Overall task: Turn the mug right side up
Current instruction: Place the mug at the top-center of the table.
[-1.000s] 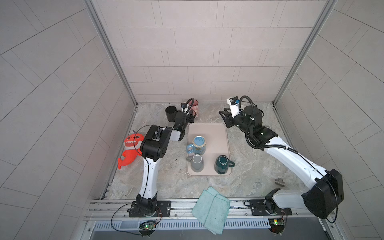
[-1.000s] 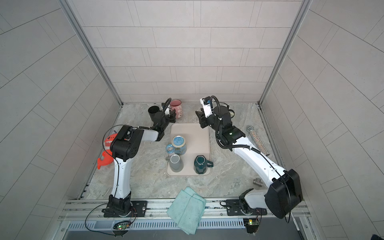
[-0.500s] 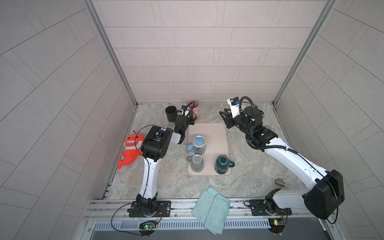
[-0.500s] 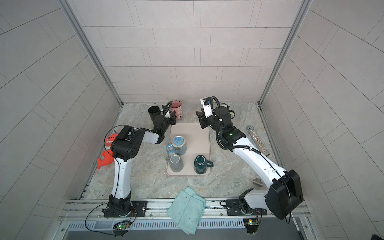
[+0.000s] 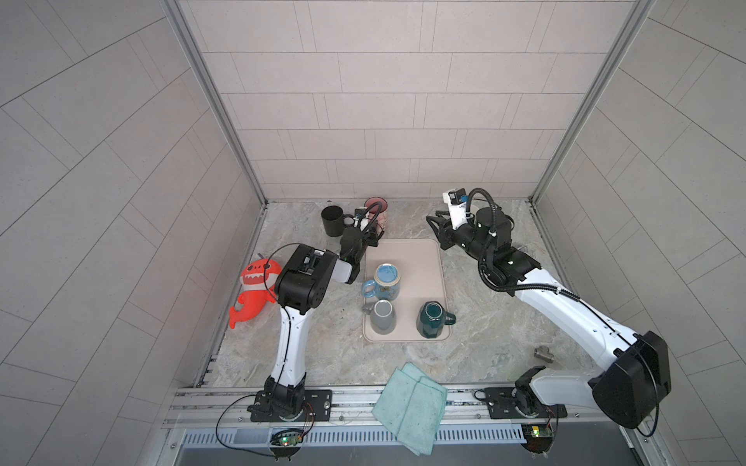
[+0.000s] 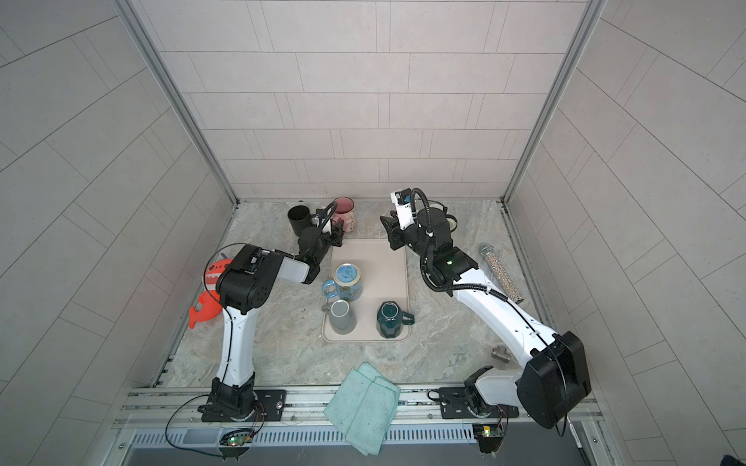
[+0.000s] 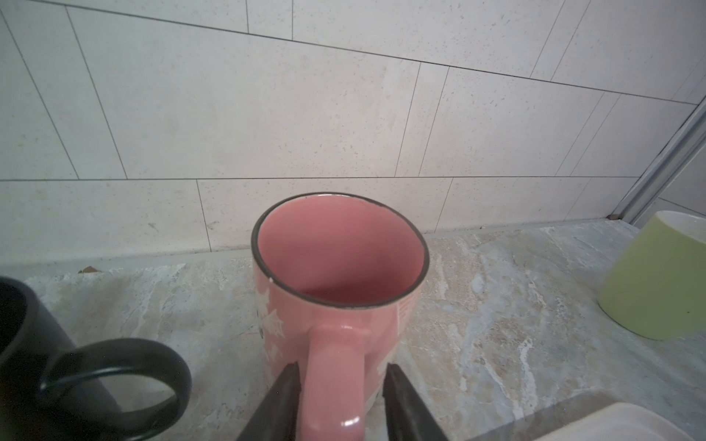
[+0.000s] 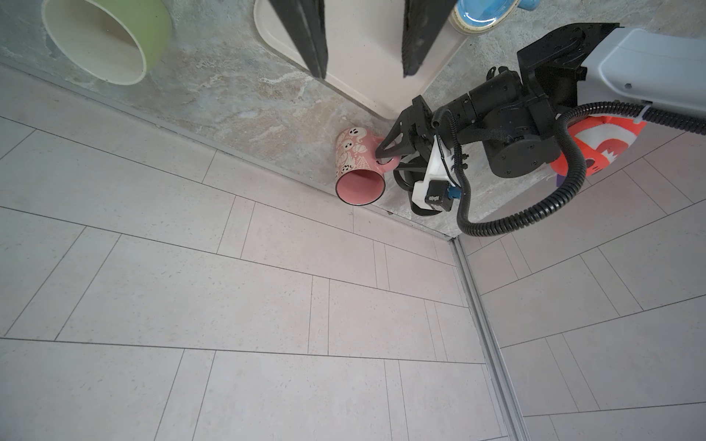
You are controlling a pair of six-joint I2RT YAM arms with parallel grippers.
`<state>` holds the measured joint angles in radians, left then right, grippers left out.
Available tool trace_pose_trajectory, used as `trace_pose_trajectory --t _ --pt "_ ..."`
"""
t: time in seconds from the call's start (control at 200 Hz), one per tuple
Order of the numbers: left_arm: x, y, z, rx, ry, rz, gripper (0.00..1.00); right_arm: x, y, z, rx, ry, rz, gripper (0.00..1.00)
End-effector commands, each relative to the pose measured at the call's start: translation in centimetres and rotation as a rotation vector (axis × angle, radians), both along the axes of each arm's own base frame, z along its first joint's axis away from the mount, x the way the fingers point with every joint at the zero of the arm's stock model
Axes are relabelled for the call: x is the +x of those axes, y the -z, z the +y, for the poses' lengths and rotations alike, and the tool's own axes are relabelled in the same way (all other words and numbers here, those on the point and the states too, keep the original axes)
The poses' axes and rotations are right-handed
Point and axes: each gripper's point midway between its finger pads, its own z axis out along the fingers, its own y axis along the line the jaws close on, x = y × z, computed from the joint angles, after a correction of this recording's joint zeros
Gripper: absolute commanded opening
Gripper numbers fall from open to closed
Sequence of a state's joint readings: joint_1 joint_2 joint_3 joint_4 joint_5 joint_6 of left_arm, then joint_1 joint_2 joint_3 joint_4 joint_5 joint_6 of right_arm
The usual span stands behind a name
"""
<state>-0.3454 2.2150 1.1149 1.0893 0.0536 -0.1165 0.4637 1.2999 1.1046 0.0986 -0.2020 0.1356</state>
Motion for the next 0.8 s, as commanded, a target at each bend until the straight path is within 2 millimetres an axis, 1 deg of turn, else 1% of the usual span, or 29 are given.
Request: trace_pose_trajectory --t 0.0,0.07,0.19,0.36,0.525,0.776,0.796 --pt "-0.5 -2.7 0.0 -0.028 -0.002 -0.068 0.50 -0.7 -1.3 -0.2 0.027 -0.006 -0.030 0.34" --pt "-0.8 -2.9 0.1 -0.032 -0.005 -0.071 0.57 -0.8 -1.3 -0.3 0.032 -0.006 -0.032 0.34" --pt "-1.5 -3.9 0.6 -0.037 -0.017 -0.084 0.62 -1.0 -1.3 -0.4 0.038 -0.003 -0.035 0.34" --pt "-2.7 -4.1 1.0 -0.038 -0.012 -0.074 0.63 -1.3 -1.4 -0.6 0.052 -0.004 -0.042 0.34" --pt "-4.2 -5.3 0.8 -0.064 0.012 -0.070 0.63 -1.7 -1.6 -0.7 0.067 -0.007 -0.048 0.33" --pt "-7.7 -6.1 0.2 -0.044 0.067 -0.002 0.63 -2.7 -2.1 -1.2 0.090 -0.006 -0.069 0.34" --pt "-8.1 -6.5 0.2 -0.043 0.069 -0.001 0.63 -2.8 -2.1 -1.2 0.092 -0.006 -0.071 0.34"
